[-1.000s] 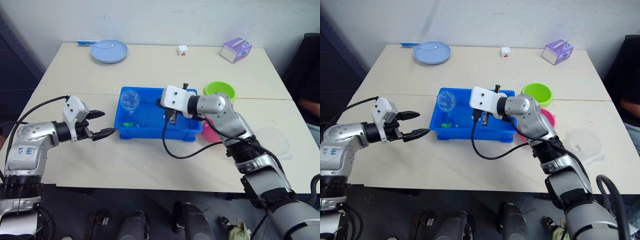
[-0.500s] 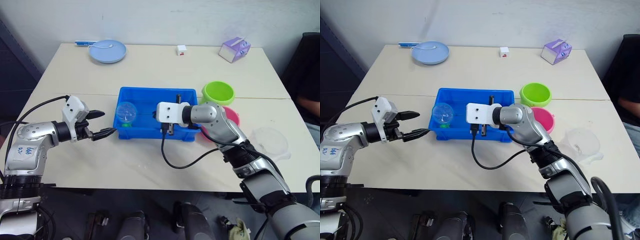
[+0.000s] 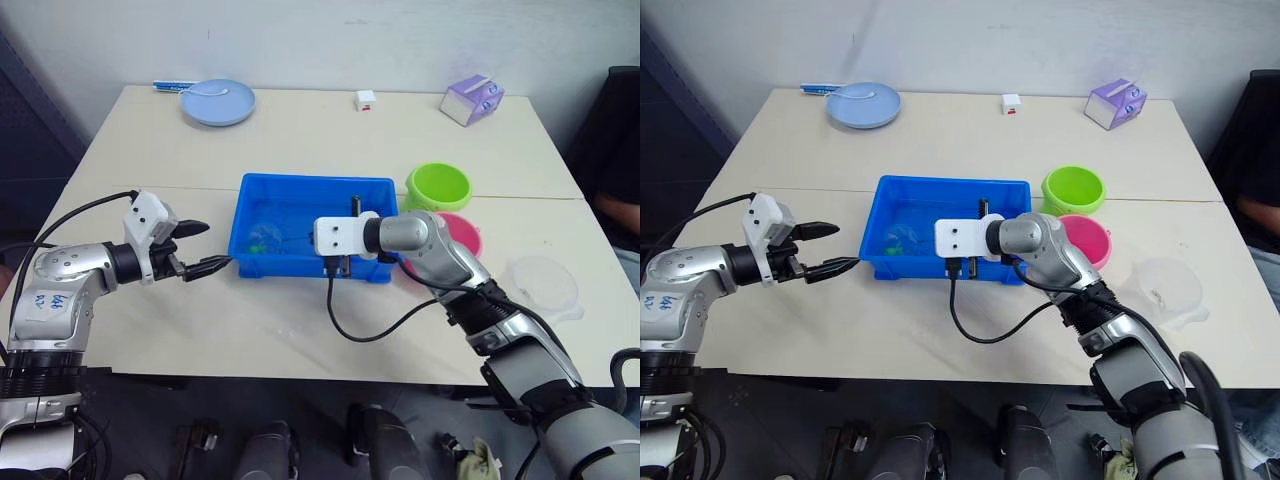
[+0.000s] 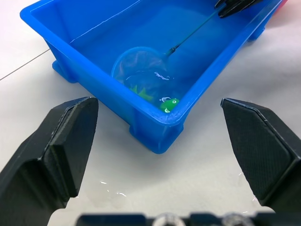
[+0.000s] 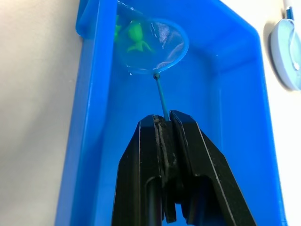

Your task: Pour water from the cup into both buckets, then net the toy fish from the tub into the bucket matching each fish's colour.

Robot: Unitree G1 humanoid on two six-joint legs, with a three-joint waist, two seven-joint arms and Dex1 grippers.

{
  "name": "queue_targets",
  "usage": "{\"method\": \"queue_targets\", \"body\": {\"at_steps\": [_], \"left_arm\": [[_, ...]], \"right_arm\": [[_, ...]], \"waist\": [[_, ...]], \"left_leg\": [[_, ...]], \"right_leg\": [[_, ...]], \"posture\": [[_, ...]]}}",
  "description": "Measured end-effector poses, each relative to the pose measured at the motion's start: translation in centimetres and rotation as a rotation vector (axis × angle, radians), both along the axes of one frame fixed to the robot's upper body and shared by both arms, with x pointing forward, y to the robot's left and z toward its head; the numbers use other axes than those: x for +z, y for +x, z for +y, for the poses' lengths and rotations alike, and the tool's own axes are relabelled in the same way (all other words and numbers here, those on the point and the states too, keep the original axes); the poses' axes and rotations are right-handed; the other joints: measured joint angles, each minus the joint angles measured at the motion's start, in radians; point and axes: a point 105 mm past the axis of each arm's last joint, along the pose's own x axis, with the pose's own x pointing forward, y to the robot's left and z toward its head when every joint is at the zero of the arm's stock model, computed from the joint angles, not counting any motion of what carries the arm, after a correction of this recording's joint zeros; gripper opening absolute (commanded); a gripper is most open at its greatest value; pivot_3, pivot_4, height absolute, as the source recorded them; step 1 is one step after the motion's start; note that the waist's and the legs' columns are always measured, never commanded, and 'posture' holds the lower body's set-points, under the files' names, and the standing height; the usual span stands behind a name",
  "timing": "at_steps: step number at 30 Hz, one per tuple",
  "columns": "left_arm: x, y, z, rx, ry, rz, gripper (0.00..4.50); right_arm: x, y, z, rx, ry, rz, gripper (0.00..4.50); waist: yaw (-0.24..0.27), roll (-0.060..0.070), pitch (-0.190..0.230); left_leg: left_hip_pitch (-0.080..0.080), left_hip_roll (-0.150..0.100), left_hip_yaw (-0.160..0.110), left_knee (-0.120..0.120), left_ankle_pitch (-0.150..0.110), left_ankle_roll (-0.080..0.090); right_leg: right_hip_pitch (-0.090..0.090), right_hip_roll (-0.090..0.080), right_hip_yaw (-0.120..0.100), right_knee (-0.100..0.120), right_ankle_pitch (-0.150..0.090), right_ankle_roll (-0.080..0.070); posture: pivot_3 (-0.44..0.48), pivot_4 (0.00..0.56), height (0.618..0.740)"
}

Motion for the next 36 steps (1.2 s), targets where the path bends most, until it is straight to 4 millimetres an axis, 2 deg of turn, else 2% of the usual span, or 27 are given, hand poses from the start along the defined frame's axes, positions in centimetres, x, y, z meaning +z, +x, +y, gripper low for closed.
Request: {"method": "queue_targets", "body": {"at_steps": [4,11,20,25,30,36], "left_arm": [[0.1,0.0,0.0,0.000,0.000,-0.002,4.50],[0.1,0.0,0.0,-0.001,0.000,-0.002,4.50],[0.5,0.2,-0.2,-0.010,-0.001,-0.014,4.50],[0.5,0.2,-0.2,-0.011,-0.001,-0.013,4.50],[0.5,0.2,-0.2,-0.011,-0.001,-0.013,4.50],[0.4,0.1,-0.1,-0.008,-0.001,-0.011,4.50]], "right_arm": [[0.5,0.9,-0.3,-0.041,-0.002,-0.061,0.80],[1.1,1.2,-0.5,-0.053,-0.005,-0.093,0.80],[0.5,-0.2,-0.5,0.034,-0.051,-0.075,0.80],[-0.5,-1.1,0.1,0.082,-0.046,-0.011,0.80],[-0.7,-1.3,0.4,0.095,-0.051,0.023,0.80],[-0.2,-1.8,0.9,0.068,0.059,0.203,0.80]], "waist": [[0.000,0.000,0.000],[0.001,0.000,0.000],[0.001,0.000,0.000],[0.000,0.000,0.000],[0.000,0.000,0.000],[-0.002,0.000,0.000]], "left_leg": [[0.000,0.000,0.000,0.000,0.000,0.000],[0.000,0.000,0.000,0.000,0.000,0.000],[0.000,0.000,0.000,0.000,0.000,0.000],[0.000,0.000,0.000,0.000,0.000,0.000],[0.000,0.000,0.000,0.000,0.000,0.000],[0.000,0.001,0.000,0.000,0.000,0.000]], "right_leg": [[0.000,0.000,0.000,0.000,0.000,0.000],[0.000,0.000,0.000,0.000,0.000,0.000],[0.000,0.000,0.000,0.000,0.000,0.000],[0.000,0.000,0.000,0.000,0.000,0.000],[0.000,0.000,0.000,0.000,0.000,0.000],[0.000,0.000,0.000,0.000,0.000,0.000]], "posture": [[0.000,0.150,0.739],[0.000,0.150,0.739],[0.000,0.150,0.739],[0.000,0.150,0.739],[0.000,0.150,0.739],[0.000,0.150,0.739]]}}
